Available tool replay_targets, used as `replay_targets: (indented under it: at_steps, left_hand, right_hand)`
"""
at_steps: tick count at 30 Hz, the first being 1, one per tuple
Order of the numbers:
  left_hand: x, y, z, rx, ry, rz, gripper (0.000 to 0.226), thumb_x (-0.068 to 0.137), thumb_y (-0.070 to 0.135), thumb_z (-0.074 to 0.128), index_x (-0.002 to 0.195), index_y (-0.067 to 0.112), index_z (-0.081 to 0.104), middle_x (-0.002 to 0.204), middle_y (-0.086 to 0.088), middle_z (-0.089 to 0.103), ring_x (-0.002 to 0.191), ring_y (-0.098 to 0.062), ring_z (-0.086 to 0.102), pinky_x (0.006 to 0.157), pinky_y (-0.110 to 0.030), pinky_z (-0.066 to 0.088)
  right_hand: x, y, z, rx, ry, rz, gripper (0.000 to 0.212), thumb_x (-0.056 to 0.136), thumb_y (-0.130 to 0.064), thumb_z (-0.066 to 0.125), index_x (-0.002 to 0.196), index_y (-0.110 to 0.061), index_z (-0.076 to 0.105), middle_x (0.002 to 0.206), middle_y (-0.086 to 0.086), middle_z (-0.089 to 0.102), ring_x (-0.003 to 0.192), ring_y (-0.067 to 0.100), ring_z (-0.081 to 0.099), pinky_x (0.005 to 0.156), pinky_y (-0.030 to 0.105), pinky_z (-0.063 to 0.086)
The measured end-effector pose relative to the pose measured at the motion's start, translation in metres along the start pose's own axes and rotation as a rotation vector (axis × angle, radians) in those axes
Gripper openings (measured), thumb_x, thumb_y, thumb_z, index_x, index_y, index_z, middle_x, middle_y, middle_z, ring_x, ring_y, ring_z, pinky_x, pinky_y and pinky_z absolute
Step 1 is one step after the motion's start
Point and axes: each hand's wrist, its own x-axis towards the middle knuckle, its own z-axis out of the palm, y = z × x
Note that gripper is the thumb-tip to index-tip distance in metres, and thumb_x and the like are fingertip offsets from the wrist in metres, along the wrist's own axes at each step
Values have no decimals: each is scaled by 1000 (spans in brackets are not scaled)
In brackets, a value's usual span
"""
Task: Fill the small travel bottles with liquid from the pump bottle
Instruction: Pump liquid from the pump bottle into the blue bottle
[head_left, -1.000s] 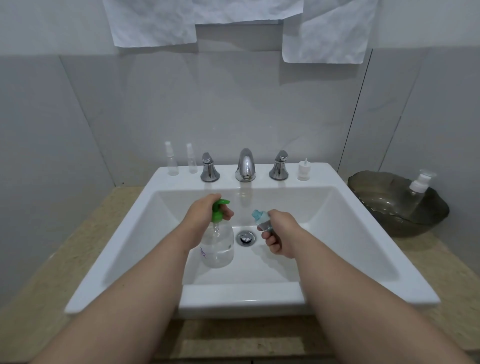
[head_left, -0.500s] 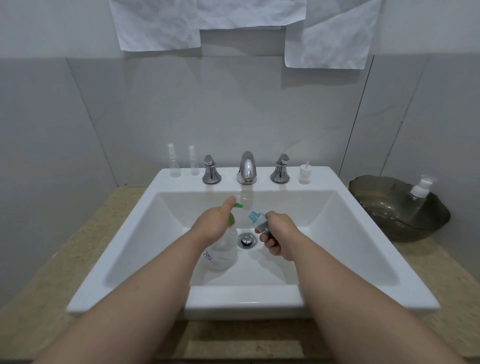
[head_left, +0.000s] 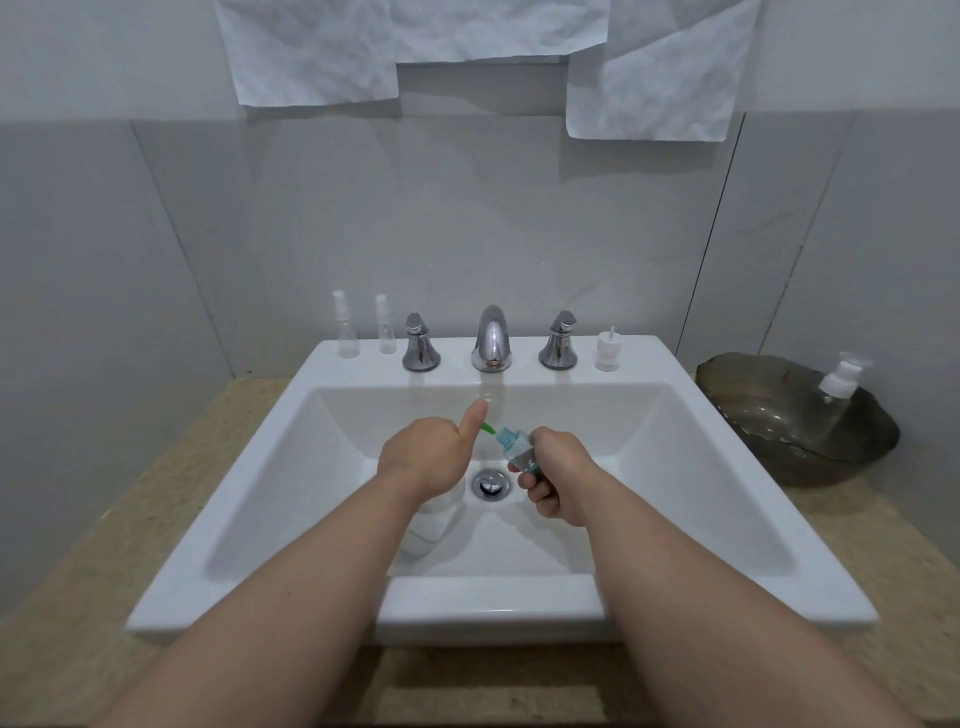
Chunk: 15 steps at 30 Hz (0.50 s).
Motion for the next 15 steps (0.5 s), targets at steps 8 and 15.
replay_targets:
  at_steps: [8,15]
  left_hand:
    - [11,-9,-4,-269,-87,-78,95,98,78,13,67,17,79,90,0,77,95,-22,65,102,-44,48]
    - [19,-16,-1,-434,-143,-108,89,87,83,27,61,16,80,87,-1,80,81,-22,62,100,-44,52]
  right_hand:
    - [0,1,4,-23,-57,18,31,94,-19,30,88,-8,59,54,4,45,45,15,24,44,20,18]
    - [5,1,3,22,-90,34,32,94,-18,29,87,-7,59,53,3,44,44,13,24,43,20,17]
